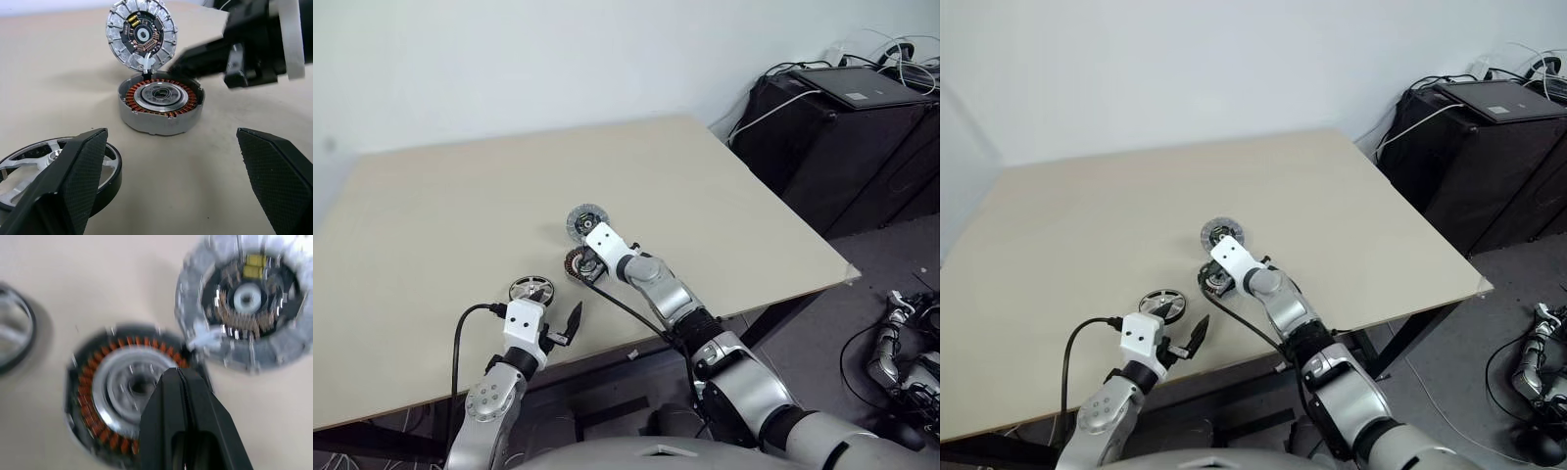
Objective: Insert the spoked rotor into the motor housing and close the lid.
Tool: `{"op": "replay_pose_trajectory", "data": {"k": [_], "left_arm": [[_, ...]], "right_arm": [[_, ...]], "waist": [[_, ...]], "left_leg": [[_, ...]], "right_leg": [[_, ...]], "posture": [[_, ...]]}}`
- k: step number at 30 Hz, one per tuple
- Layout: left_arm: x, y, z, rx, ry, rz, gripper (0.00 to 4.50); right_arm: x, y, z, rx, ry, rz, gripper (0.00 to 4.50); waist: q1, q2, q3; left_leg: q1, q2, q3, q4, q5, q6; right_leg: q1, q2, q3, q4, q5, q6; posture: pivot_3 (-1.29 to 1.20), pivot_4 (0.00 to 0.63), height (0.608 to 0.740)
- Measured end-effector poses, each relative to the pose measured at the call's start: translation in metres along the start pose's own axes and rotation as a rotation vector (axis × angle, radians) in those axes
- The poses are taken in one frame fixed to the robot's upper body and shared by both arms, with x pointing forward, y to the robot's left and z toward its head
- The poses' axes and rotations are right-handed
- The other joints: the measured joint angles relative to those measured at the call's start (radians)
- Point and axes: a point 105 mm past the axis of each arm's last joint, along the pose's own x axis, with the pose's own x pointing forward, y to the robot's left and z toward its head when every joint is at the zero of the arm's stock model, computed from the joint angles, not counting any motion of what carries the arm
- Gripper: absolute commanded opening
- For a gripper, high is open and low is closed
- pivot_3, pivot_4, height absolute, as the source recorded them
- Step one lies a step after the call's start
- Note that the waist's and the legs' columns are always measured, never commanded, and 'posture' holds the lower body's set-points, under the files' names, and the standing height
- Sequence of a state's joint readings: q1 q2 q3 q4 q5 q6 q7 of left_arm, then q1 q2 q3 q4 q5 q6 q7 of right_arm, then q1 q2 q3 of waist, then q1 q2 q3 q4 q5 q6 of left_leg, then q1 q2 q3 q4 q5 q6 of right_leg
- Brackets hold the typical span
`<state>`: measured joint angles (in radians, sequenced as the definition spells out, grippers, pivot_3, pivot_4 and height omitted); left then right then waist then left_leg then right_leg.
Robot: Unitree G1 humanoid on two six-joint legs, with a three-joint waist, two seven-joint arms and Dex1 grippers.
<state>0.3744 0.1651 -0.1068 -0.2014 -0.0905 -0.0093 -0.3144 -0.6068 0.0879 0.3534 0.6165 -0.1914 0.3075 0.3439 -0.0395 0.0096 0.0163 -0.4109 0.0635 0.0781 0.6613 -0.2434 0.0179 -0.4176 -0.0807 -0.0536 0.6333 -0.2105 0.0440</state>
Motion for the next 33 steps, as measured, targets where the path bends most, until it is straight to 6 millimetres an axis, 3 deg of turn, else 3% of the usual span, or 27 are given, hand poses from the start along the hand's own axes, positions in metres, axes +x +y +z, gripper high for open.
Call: {"op": "replay_pose_trajectory", "data": {"k": [7,12,18,24,30,33], "left_arm": [[-0.002,0.0,-0.002,-0.005,0.008,0.005,4.5],[-0.004,0.0,-0.005,-0.01,0.017,0.014,4.5],[-0.006,0.0,-0.007,-0.014,0.025,0.017,4.5],[-0.004,0.0,-0.004,-0.01,0.015,0.012,4.5],[-0.001,0.0,-0.001,-0.006,0.004,0.003,4.5],[-0.001,-0.001,-0.002,-0.007,0.006,0.003,4.5]], "right_arm": [[0.005,0.001,0.012,0.004,-0.03,-0.005,0.02],[0.007,0.001,-0.019,0.023,0.081,0.008,0.02],[0.004,-0.001,-0.024,0.013,0.099,0.019,0.02],[0.003,-0.001,-0.018,0.032,0.069,0.023,0.02],[0.004,0.002,0.012,0.055,-0.063,0.018,0.02],[0.006,0.003,0.012,0.05,-0.059,0.02,0.02]], "waist": [[0.001,0.0,0.0],[0.001,0.0,0.0],[0.001,0.0,0.0],[0.001,0.0,0.0],[-0.001,0.0,0.0],[0.001,0.0,0.0]], "left_leg": [[0.0,0.0,0.0,0.0,0.0,0.0],[0.0,0.0,0.0,0.0,0.0,0.0],[0.001,0.0,0.0,0.0,-0.002,-0.003],[0.0,0.0,0.0,0.0,-0.001,-0.002],[0.0,0.0,0.0,-0.001,0.0,0.0],[0.0,0.0,0.0,0.0,0.0,0.0]], "right_leg": [[0.0,0.0,0.0,0.0,0.0,0.0],[0.0,0.0,0.0,0.0,0.0,0.0],[0.001,0.0,0.001,0.0,0.0,0.0],[0.0,0.0,0.001,0.0,0.0,0.0],[-0.001,0.001,0.001,0.0,0.0,-0.001],[-0.001,0.001,0.001,0.0,0.0,-0.001]], "posture": [[0.0,0.0,0.74],[0.0,0.0,0.74],[0.0,0.0,0.74],[0.0,0.0,0.74],[0.0,0.0,0.74],[0.0,0.0,0.74]]}}
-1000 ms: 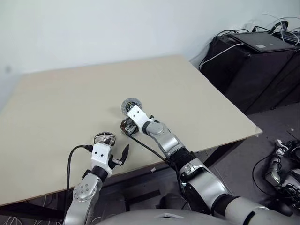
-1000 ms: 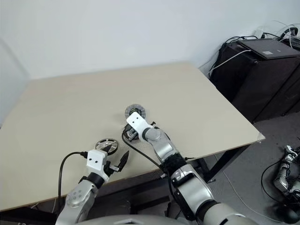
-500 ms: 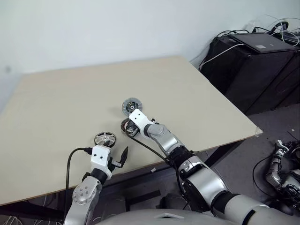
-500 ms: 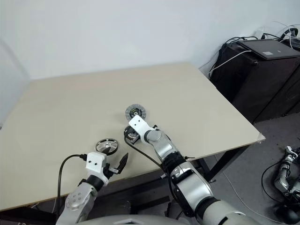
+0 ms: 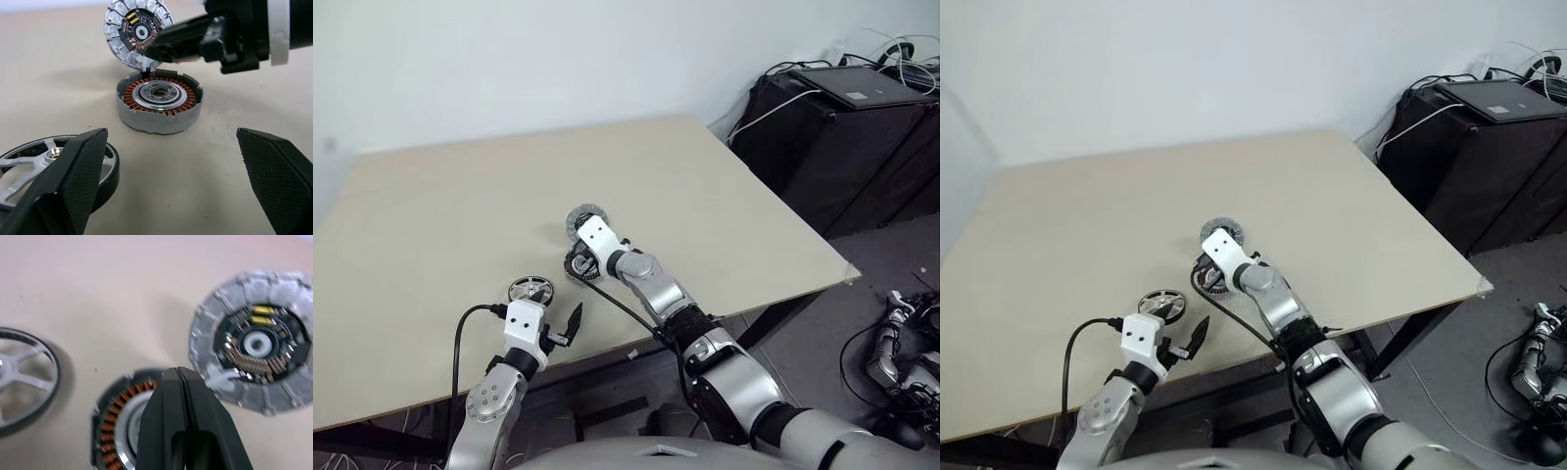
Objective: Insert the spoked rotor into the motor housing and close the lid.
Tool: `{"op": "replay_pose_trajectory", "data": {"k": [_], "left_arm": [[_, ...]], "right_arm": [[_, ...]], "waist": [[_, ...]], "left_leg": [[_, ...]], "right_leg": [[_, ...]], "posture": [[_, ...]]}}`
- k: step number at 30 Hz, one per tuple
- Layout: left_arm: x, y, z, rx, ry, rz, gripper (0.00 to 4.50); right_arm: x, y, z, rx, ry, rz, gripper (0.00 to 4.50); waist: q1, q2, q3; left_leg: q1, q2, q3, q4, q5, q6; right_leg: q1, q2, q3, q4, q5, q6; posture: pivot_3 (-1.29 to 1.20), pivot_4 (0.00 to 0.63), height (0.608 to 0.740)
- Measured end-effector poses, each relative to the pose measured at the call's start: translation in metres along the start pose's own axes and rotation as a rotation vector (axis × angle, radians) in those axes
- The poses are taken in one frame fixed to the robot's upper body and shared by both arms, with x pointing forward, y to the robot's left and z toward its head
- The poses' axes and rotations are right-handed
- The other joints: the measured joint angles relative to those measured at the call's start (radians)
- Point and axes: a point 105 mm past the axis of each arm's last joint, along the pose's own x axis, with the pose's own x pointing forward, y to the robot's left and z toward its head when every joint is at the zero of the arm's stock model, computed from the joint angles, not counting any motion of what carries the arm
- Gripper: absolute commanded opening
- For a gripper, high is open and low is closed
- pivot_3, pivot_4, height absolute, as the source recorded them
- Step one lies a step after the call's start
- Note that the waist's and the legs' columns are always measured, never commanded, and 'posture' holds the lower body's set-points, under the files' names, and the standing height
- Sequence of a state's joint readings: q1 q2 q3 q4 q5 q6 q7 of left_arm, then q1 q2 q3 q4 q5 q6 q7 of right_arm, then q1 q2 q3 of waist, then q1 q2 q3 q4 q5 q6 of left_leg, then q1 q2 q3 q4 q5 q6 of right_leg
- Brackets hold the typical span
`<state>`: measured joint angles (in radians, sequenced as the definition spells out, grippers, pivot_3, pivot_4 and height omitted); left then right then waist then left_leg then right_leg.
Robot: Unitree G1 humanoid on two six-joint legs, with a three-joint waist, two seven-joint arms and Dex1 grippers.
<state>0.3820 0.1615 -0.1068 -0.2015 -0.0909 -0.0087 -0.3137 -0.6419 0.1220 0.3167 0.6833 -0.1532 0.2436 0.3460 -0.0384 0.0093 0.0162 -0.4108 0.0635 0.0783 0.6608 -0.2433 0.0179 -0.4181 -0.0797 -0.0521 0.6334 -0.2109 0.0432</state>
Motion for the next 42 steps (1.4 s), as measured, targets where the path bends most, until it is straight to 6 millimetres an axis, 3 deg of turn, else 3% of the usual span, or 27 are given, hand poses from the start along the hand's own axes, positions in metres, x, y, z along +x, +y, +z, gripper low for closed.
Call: {"op": "replay_pose_trajectory", "data": {"k": [5,9,15,20,22,26,29,37,42], "left_arm": [[-0.002,0.0,-0.003,-0.004,0.01,0.005,4.5],[-0.005,0.0,-0.006,-0.01,0.02,0.012,4.5],[-0.005,0.0,-0.006,-0.01,0.021,0.012,4.5],[-0.001,0.0,-0.001,-0.004,0.004,0.002,4.5],[0.0,-0.001,0.0,-0.003,0.001,-0.001,4.5],[-0.002,-0.001,-0.002,-0.005,0.007,0.0,4.5],[-0.004,0.0,-0.005,-0.009,0.017,0.007,4.5],[-0.007,0.0,-0.008,-0.015,0.03,0.017,4.5],[-0.006,0.0,-0.007,-0.013,0.025,0.015,4.5]], "right_arm": [[0.002,0.003,-0.031,0.006,0.113,0.01,0.02],[0.001,0.001,-0.036,-0.025,0.141,0.009,0.02],[-0.001,0.0,-0.031,-0.011,0.114,0.028,0.02],[0.0,0.0,0.004,0.02,-0.036,0.018,0.02],[0.0,-0.002,0.009,0.02,-0.06,0.009,0.02],[0.002,-0.002,-0.005,0.025,-0.011,0.001,0.02],[0.002,-0.003,-0.034,0.031,0.094,-0.015,0.02],[0.003,-0.007,-0.034,-0.023,0.115,-0.015,0.02],[0.003,-0.009,-0.022,0.027,0.059,-0.025,0.02]], "waist": [[-0.002,0.0,0.0],[0.0,0.0,-0.001],[-0.001,0.0,0.0],[-0.002,0.0,0.0],[0.0,-0.001,0.0],[-0.001,-0.001,0.0],[-0.003,-0.001,0.0],[-0.004,-0.003,-0.002],[-0.005,-0.003,-0.001]], "left_leg": [[0.0,0.0,0.0,0.0,0.0,0.0],[0.001,0.0,0.0,0.0,0.0,0.0],[0.001,0.0,0.0,0.001,-0.001,-0.002],[-0.001,0.0,0.001,0.0,0.0,0.0],[-0.001,0.0,0.001,0.0,0.0,0.0],[-0.001,0.0,0.002,0.001,0.0,0.0],[0.0,0.0,0.002,0.001,0.0,0.0],[0.001,0.0,0.002,0.001,0.0,0.0],[-0.001,0.0,0.002,0.001,0.0,0.0]], "right_leg": [[0.0,0.0,0.001,0.0,0.0,0.0],[0.0,0.0,0.0,0.001,0.0,0.0],[0.0,0.0,0.001,0.001,0.0,0.0],[-0.005,0.0,0.002,0.006,-0.001,-0.002],[-0.005,0.0,0.003,0.008,-0.002,-0.003],[-0.006,0.0,0.003,0.009,-0.002,-0.003],[-0.007,0.0,0.005,0.009,-0.002,-0.003],[-0.007,0.001,0.006,0.01,-0.002,-0.003],[-0.009,0.002,0.007,0.01,-0.002,-0.003]], "posture": [[0.0,0.0,0.74],[0.0,0.0,0.74],[0.0,0.0,0.74],[0.0,0.0,0.74],[0.0,0.0,0.74],[0.0,0.0,0.74],[0.0,0.0,0.74],[0.0,0.0,0.74],[0.0,0.0,0.74]]}}
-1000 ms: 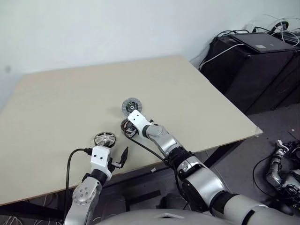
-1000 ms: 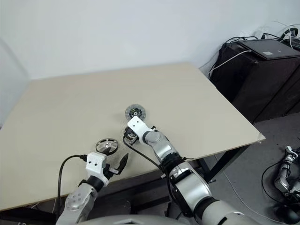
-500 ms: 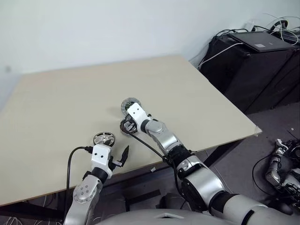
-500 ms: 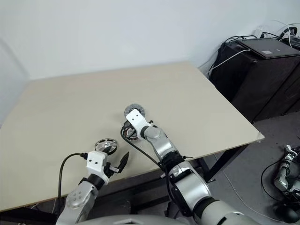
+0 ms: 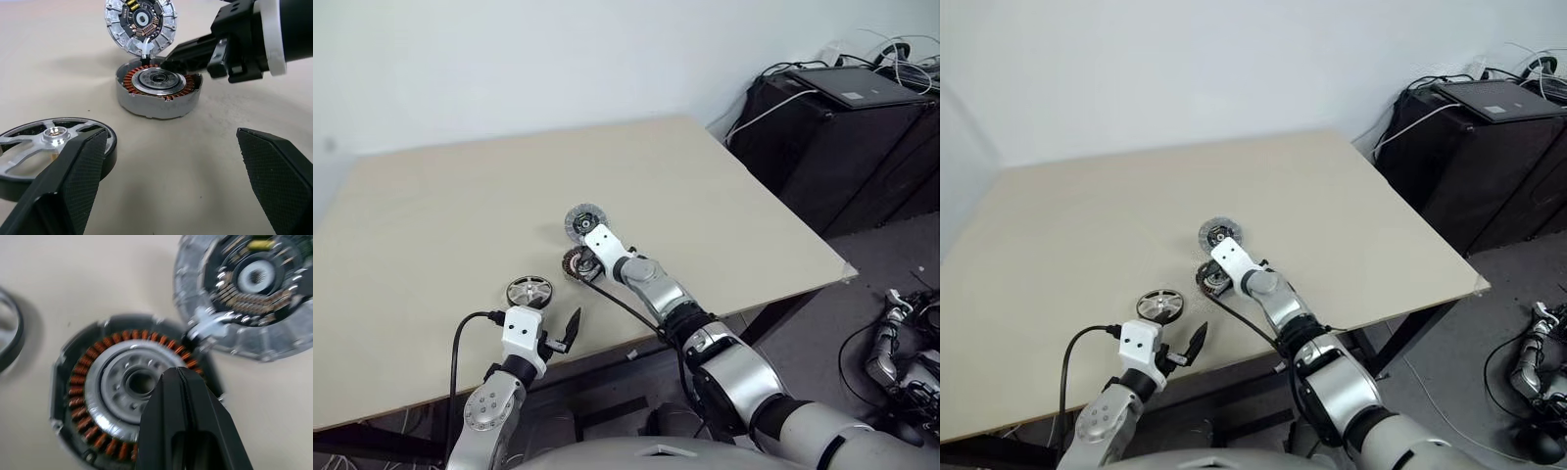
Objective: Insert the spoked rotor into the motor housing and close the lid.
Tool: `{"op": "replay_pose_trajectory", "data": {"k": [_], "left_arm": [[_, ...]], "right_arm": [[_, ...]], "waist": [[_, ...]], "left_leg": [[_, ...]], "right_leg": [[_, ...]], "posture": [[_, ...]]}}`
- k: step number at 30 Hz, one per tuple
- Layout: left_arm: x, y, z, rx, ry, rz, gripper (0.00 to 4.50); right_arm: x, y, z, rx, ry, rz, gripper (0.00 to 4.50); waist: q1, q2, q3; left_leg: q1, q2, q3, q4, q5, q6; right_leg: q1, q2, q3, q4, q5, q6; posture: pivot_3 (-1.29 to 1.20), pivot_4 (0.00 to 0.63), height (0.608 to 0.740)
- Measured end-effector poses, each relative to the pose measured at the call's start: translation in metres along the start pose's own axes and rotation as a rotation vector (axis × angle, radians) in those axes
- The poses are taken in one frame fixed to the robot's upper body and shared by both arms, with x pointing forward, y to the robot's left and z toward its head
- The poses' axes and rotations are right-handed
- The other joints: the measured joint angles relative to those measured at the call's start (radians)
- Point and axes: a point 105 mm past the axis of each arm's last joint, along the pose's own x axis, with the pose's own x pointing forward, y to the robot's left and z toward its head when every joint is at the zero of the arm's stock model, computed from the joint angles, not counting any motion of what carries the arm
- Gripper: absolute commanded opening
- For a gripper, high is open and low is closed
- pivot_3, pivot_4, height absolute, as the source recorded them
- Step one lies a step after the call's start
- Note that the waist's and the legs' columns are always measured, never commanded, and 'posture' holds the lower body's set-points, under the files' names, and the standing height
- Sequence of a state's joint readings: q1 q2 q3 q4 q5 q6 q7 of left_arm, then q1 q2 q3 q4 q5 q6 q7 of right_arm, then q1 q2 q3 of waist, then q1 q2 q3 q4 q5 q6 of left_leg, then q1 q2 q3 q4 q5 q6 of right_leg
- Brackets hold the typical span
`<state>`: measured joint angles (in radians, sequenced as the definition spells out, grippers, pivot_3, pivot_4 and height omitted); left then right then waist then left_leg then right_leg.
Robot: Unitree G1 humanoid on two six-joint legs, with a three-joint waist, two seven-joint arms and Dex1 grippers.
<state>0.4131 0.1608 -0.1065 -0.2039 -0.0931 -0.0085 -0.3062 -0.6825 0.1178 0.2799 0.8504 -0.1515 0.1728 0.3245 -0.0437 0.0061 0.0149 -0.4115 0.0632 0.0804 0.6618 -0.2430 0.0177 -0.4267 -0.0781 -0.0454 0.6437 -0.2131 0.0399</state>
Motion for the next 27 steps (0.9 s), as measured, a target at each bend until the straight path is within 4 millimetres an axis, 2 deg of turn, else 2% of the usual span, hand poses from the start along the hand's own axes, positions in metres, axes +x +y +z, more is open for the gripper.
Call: {"op": "replay_pose_trajectory", "data": {"k": [3,6,9,12,20,22,24,27], "left_arm": [[0.002,0.0,0.003,0.003,-0.009,-0.003,4.5],[0.002,0.0,0.002,0.002,-0.008,-0.002,4.5],[0.001,0.0,0.001,0.0,-0.003,0.001,4.5],[-0.002,0.0,-0.002,-0.004,0.006,0.009,4.5],[-0.002,0.001,-0.002,-0.007,0.008,0.019,4.5],[-0.001,0.001,-0.002,-0.006,0.005,0.017,4.5],[0.0,0.001,0.0,-0.004,-0.001,0.014,4.5],[0.003,0.0,0.003,-0.001,-0.013,0.007,4.5]], "right_arm": [[-0.001,-0.002,0.013,0.013,-0.061,-0.008,0.02],[0.0,-0.004,0.016,0.02,-0.074,-0.017,0.02],[0.001,-0.004,0.007,0.024,-0.042,-0.02,0.02],[0.003,0.0,-0.013,0.016,0.031,-0.005,0.02],[0.0,0.009,-0.012,-0.081,0.03,0.057,0.02],[-0.005,0.009,-0.007,-0.109,0.002,0.089,0.02],[-0.013,0.008,0.009,-0.184,-0.06,0.147,0.02],[-0.03,0.005,0.035,-0.402,-0.144,0.243,0.02]], "waist": [[-0.001,0.0,0.0],[-0.003,0.0,0.0],[-0.003,0.0,0.0],[-0.005,0.0,0.0],[-0.015,-0.001,-0.001],[-0.015,-0.001,0.0],[-0.015,-0.001,0.001],[-0.014,-0.001,0.0]], "left_leg": [[0.0,0.0,0.0,-0.001,0.0,0.0],[0.0,0.0,0.0,-0.001,0.0,0.0],[0.0,0.0,0.0,0.0,0.0,0.0],[0.0,0.0,0.0,0.0,0.0,0.0],[0.001,0.0,0.0,0.0,0.0,0.0],[0.001,0.0,-0.001,0.0,0.0,0.0],[0.0,0.0,-0.001,0.0,0.0,0.0],[0.0,-0.001,-0.001,0.0,0.0,0.0]], "right_leg": [[0.0,0.001,0.0,0.0,0.0,0.0],[0.0,0.001,0.001,0.0,0.0,0.0],[0.0,0.001,0.001,0.0,0.0,0.0],[0.0,0.001,0.001,0.0,0.0,0.0],[0.0,0.001,0.001,0.0,0.0,0.0],[0.0,0.001,0.001,0.0,0.0,0.0],[-0.001,0.001,0.002,0.0,0.0,0.0],[0.0,0.001,0.002,0.0,0.0,0.0]], "posture": [[0.0,0.0,0.74],[0.0,0.0,0.74],[0.0,0.0,0.74],[0.0,0.0,0.74],[0.0,0.0,0.74],[0.0,0.0,0.74],[0.0,0.0,0.74],[0.0,0.0,0.74]]}}
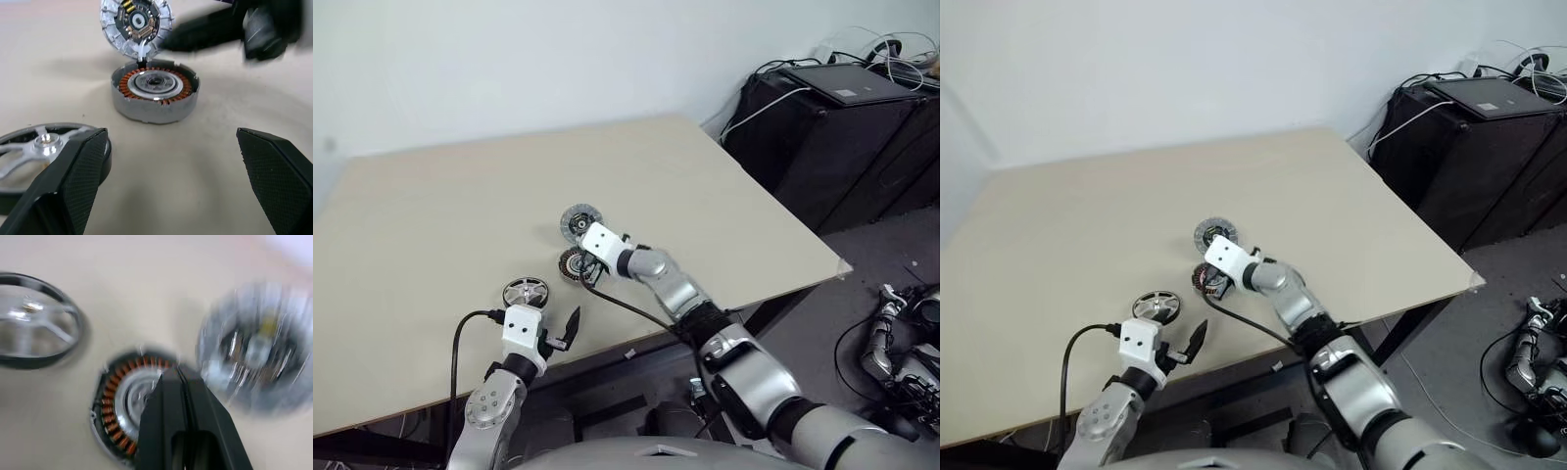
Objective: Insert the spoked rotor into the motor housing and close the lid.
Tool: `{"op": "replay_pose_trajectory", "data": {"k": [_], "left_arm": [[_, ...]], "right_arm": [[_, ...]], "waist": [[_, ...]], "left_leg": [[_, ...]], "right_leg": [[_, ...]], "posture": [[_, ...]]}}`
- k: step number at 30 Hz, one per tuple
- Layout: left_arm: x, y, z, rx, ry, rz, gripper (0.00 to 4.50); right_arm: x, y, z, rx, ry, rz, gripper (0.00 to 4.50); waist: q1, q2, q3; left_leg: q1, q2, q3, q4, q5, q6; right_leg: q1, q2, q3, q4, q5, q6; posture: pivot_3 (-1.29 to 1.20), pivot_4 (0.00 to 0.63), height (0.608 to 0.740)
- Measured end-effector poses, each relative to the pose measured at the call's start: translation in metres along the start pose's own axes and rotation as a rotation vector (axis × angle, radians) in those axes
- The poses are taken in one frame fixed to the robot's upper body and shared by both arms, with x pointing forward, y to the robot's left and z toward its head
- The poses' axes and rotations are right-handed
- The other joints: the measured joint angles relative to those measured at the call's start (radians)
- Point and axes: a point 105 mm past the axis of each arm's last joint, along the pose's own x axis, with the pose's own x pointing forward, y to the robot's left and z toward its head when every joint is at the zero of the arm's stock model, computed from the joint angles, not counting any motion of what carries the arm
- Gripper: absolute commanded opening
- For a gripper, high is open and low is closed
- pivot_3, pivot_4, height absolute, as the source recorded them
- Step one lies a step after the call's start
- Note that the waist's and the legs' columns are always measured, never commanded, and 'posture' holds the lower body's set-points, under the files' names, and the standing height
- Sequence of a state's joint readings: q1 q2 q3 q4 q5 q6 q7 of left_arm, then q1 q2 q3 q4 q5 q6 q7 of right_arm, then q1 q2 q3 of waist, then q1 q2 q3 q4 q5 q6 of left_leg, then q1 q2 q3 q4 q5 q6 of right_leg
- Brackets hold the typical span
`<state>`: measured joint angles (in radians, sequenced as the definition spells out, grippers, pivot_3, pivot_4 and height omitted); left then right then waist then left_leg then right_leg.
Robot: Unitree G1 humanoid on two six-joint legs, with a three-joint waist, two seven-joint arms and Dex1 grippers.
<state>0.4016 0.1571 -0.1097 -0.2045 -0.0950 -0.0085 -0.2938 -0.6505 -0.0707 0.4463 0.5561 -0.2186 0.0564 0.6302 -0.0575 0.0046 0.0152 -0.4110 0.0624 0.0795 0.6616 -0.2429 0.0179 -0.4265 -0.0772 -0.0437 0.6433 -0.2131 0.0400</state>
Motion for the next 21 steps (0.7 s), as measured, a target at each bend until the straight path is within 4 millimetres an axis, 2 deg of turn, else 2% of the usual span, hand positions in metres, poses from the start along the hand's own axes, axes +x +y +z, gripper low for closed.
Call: {"op": "replay_pose_trajectory", "data": {"k": [3,8,14,21], "left_arm": [[0.001,-0.001,0.001,-0.002,-0.005,-0.003,4.5],[0.004,-0.005,0.002,-0.008,-0.012,-0.019,4.5],[0.003,-0.005,0.002,-0.011,-0.01,-0.018,4.5],[0.0,-0.006,-0.002,-0.021,0.003,-0.003,4.5]], "right_arm": [[-0.007,0.008,0.002,-0.142,0.016,0.113,0.65],[-0.009,0.033,-0.009,-0.273,0.088,0.288,2.24],[-0.001,0.04,-0.005,-0.364,0.115,0.341,2.24],[0.004,0.037,-0.021,-0.375,0.192,0.363,2.24]], "waist": [[0.0,0.0,0.0],[0.0,-0.001,0.0],[0.002,-0.001,0.0],[0.008,-0.001,0.0]], "left_leg": [[0.0,0.0,0.0,0.0,0.0,0.0],[0.001,0.0,0.0,0.001,0.0,0.0],[0.001,0.0,0.0,0.001,0.0,0.0],[0.001,0.0,0.0,0.001,0.0,0.0]], "right_leg": [[0.0,0.0,0.0,0.0,0.0,0.0],[0.0,0.001,0.0,0.001,0.0,0.0],[0.0,0.001,0.0,0.001,0.0,0.0],[0.0,0.001,0.0,0.001,0.0,0.0]], "posture": [[0.0,0.0,0.74],[0.0,0.0,0.74],[0.0,0.0,0.74],[0.0,0.0,0.74]]}}
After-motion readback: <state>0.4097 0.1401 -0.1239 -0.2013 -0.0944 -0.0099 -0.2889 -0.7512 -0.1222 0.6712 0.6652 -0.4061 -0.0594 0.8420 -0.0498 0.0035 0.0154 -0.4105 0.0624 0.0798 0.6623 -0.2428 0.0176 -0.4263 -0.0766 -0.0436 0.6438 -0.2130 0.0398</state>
